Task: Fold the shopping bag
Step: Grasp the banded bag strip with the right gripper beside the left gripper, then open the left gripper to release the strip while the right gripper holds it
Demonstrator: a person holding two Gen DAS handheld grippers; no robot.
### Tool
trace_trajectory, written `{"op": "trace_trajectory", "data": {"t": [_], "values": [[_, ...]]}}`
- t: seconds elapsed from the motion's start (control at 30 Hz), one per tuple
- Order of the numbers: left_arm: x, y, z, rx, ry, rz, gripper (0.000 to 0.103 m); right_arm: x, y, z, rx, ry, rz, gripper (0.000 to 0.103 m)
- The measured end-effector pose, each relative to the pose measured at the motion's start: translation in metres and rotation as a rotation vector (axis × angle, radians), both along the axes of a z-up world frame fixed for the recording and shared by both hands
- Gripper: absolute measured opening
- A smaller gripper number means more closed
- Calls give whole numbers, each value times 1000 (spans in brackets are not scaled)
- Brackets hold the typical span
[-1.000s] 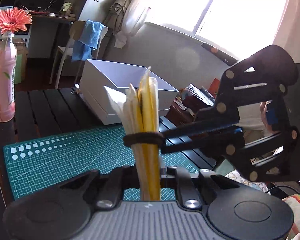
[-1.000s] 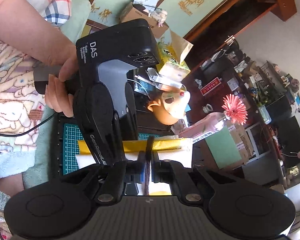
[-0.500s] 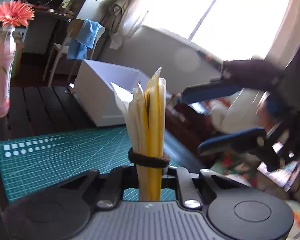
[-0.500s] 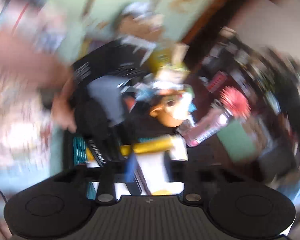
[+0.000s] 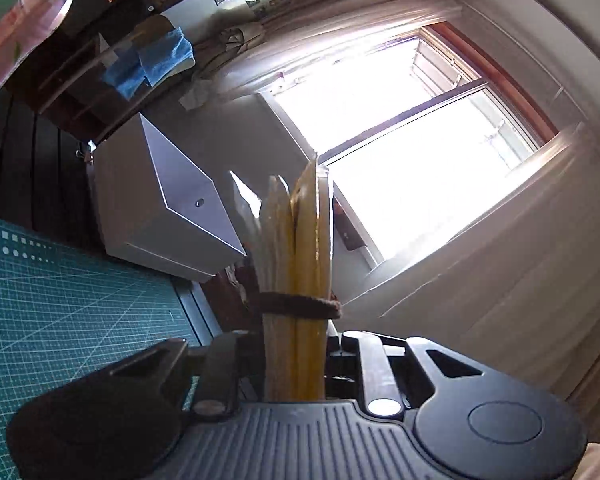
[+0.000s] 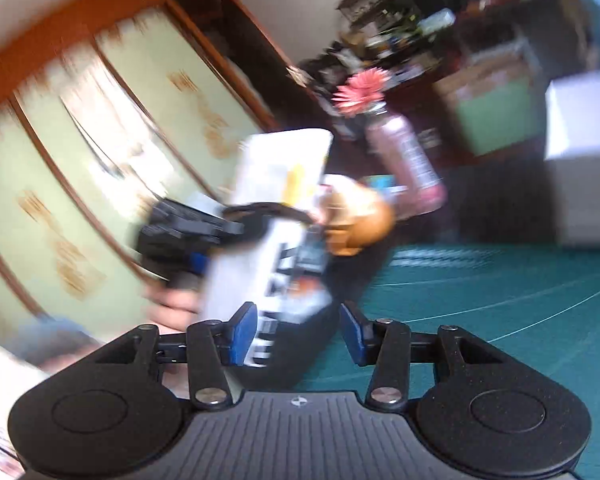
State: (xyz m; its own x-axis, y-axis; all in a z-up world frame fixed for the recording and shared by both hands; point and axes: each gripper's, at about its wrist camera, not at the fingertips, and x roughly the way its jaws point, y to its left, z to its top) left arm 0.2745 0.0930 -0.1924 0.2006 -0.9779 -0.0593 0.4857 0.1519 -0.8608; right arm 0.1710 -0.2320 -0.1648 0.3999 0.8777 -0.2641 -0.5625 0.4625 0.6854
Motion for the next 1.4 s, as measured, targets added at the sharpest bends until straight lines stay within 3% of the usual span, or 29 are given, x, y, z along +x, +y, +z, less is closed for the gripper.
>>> {"op": "trace_trajectory", "data": {"t": [0.1, 0.23, 0.3, 0.33, 0.43, 0.67, 0.8, 0.87, 0.97, 1.1, 1.23, 1.3, 1.4], "values": [[2, -1, -3, -11, 19, -11, 18, 6, -1, -12, 150, 57, -6, 48], [5, -1, -7, -33, 41, -14, 18, 18, 3, -23, 223, 125, 14, 48], [7, 1, -9, -29, 46, -4, 20, 21, 9, -25, 234, 143, 42, 37], [8, 2, -10, -28, 49, 0, 20, 22, 12, -26, 239, 147, 52, 20], [12, 4, -12, -23, 71, 1, 32, 22, 10, -29, 257, 133, 37, 15], [6, -1, -6, -5, 26, -43, 49, 24, -14, -22, 288, 96, -51, 12], [6, -3, -6, 19, 27, -35, 54, 28, -35, -13, 263, 70, -99, 12], [6, -4, -7, 48, 22, -18, 62, 33, -50, -5, 243, 60, -130, 12], [6, -10, -4, 143, -22, 24, 74, 44, -74, 8, 184, 61, -193, 12], [7, -25, -9, 351, -46, 132, 77, 66, -108, 31, 84, 59, -295, 12], [7, -48, -18, 712, -119, 345, 77, 107, -143, 71, -43, 61, -426, 12], [10, -57, -26, 822, -143, 393, 77, 132, -152, 86, -139, 83, -488, 12], [17, -64, -34, 845, -124, 401, 77, 173, -157, 92, -249, 133, -528, 12]]}}
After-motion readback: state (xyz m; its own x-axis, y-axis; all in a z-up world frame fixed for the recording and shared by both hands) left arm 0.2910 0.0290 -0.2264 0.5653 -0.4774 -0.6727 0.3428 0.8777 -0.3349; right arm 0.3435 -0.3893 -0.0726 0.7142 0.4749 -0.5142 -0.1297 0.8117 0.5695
